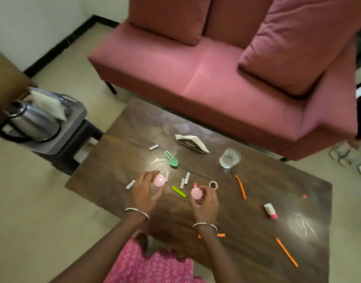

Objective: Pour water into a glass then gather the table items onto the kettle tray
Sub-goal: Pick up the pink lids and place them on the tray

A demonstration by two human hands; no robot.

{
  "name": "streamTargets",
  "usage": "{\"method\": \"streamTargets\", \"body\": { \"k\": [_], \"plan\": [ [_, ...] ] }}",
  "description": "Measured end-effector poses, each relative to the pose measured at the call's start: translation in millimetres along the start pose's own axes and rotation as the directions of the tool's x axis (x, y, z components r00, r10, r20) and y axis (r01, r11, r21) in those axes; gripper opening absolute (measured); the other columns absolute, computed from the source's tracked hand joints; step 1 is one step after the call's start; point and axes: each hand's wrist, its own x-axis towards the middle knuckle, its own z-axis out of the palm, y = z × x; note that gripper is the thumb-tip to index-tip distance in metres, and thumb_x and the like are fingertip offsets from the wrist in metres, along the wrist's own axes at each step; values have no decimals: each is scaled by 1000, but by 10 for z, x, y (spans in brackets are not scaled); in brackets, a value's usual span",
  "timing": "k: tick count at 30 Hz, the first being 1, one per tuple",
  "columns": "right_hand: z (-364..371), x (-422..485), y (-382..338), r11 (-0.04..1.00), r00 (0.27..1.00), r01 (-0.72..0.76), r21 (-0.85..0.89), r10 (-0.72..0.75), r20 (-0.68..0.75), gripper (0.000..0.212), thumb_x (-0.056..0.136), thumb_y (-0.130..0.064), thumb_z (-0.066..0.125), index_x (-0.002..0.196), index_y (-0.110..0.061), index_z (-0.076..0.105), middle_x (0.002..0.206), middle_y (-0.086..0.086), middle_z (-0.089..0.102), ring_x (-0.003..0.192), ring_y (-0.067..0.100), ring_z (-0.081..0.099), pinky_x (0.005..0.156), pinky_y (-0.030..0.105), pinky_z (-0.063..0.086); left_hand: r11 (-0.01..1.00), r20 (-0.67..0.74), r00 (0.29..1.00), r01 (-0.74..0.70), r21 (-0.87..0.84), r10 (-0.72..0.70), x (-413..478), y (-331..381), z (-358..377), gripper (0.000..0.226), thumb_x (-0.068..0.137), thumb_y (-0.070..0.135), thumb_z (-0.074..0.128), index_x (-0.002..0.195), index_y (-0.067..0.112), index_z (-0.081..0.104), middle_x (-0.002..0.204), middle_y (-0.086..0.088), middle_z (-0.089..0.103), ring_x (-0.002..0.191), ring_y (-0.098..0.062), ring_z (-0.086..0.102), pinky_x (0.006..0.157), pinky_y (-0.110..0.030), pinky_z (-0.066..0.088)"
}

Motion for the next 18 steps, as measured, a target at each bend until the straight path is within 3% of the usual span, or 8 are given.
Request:
{"method": "streamTargets", "body": {
  "k": [7, 11, 15, 18],
  "plan": [
    [664, -306, -958, 983, 975, 183, 9, -183, 130, 26, 67, -6, 76, 90, -9, 65, 87, 6, 66, 82, 27, 63, 73, 42, 52, 990, -153, 978, 131, -61, -139, -135, -581, -922, 38, 72, 17, 80, 107, 12, 66, 100, -3, 61, 83, -21, 63, 78, -42, 53],
    [1164, -534, -1517, 968, 957, 250, 0, -247, 152, 26, 67, -7, 78, 90, -7, 66, 86, 7, 68, 79, 24, 63, 72, 31, 48, 974, -213, 953, 195, -115, -216, -170, -1063, -1444, 40, 70, 17, 81, 107, 16, 66, 100, 1, 59, 85, -16, 61, 79, -35, 54],
    [1724, -886, -2038, 956, 942, 286, 61, -292, 164, 26, 66, -6, 79, 87, -9, 64, 80, 2, 66, 71, 18, 60, 61, 6, 38, 972, -227, 949, 195, -129, -221, -197, -1596, -1998, 42, 70, 19, 82, 108, 24, 65, 100, 7, 56, 85, -12, 61, 74, -25, 53],
    [2212, -1154, -2423, 953, 935, 288, 88, -300, 188, 27, 67, -8, 79, 88, -12, 63, 83, 0, 65, 73, 16, 59, 64, 7, 42, 969, -243, 939, 222, -109, -243, -166, -2027, -2465, 43, 69, 19, 82, 108, 27, 66, 99, 9, 55, 83, -10, 61, 72, -23, 51]
  ]
}}
